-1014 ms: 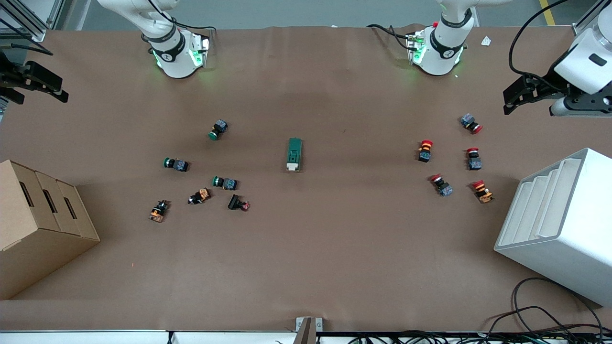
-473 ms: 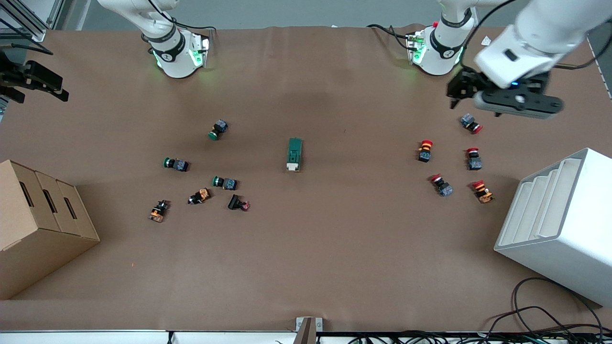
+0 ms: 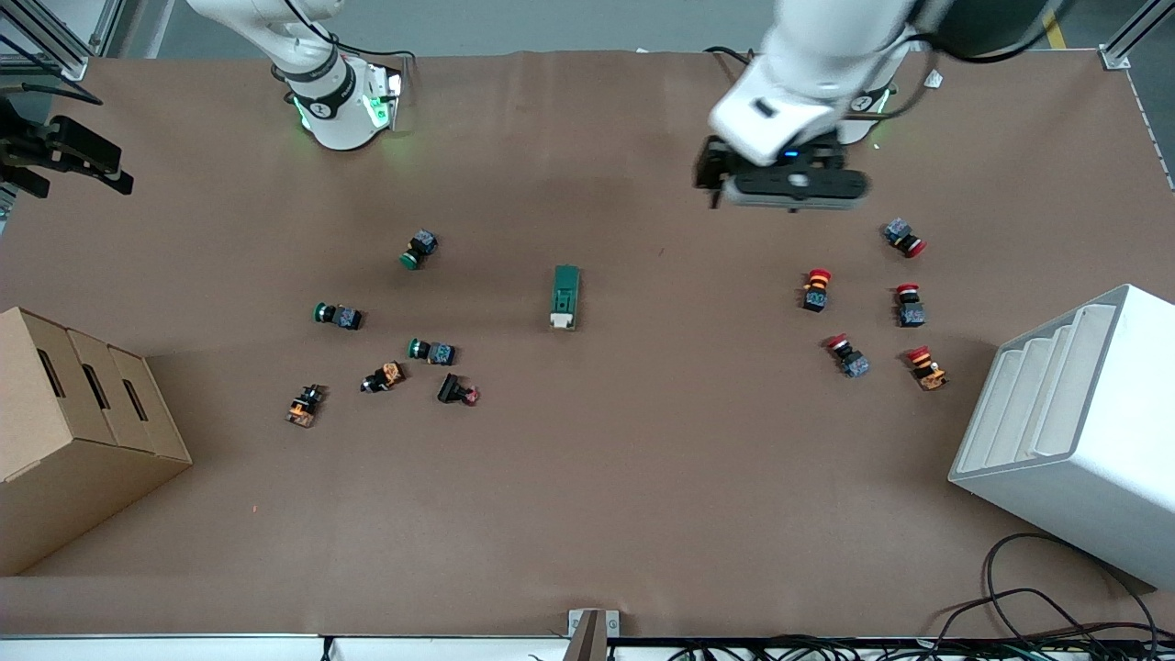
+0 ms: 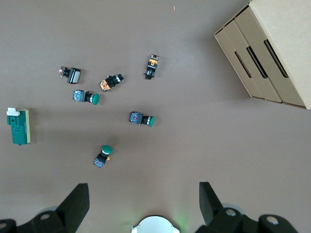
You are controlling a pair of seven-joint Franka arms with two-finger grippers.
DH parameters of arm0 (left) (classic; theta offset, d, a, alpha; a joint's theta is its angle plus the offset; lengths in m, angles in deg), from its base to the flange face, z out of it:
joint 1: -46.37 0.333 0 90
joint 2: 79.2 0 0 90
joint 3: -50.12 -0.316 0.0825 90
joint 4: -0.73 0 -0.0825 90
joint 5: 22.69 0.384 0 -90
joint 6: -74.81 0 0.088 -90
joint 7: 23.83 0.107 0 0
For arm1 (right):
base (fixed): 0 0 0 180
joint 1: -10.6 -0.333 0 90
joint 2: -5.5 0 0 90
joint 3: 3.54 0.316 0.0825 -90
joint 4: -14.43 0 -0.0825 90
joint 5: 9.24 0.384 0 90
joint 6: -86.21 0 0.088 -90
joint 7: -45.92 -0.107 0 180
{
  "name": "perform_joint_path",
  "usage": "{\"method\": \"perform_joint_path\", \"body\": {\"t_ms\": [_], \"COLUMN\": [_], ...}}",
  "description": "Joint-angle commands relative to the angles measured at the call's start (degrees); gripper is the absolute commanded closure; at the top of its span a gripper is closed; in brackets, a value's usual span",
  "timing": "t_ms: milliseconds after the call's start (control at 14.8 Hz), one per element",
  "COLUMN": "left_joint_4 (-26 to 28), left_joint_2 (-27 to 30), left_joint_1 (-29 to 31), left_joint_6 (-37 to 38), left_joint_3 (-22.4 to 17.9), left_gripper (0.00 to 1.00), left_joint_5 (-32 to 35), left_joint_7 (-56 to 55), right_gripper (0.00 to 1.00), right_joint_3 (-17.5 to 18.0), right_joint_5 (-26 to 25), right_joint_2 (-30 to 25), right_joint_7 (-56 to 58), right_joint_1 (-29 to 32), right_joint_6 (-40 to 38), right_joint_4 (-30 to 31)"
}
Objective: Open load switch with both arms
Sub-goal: 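Move the left gripper over the green load switch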
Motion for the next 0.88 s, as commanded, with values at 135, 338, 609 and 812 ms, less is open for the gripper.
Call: {"method": "perform_joint_path", "body": {"t_ms": [135, 338, 609, 812], "left_joint_4": [-0.3, -0.4, -0.4, -0.1], "left_joint_2": [-7.5, -12.3, -19.2, -24.2], "left_joint_1": [-13.4, -19.4, -25.6, -29.6], "left_joint_6": [-2.3, -5.5, -12.2, -15.0], "left_joint_3": [0.0, 0.0, 0.0, -0.1], "left_gripper": [0.0, 0.0, 0.0, 0.0], "left_joint_5": [10.2, 14.0, 22.1, 29.3], "left_joint_7": [-23.3, -37.5, -50.2, -59.7], "right_gripper": [0.0, 0.0, 0.0, 0.0], "right_joint_3": [0.1, 0.0, -0.8, -0.7], "right_joint_5": [0.7, 0.6, 0.2, 0.7], "right_joint_2": [-1.6, -1.4, 1.4, 5.5], "right_joint_7": [0.3, 0.3, 0.4, 0.5], "right_joint_1": [0.3, 0.5, 0.7, 0.8], "right_joint_6": [0.2, 0.2, 0.9, 2.1], "right_joint_4": [1.4, 0.9, 0.4, 0.4]}}
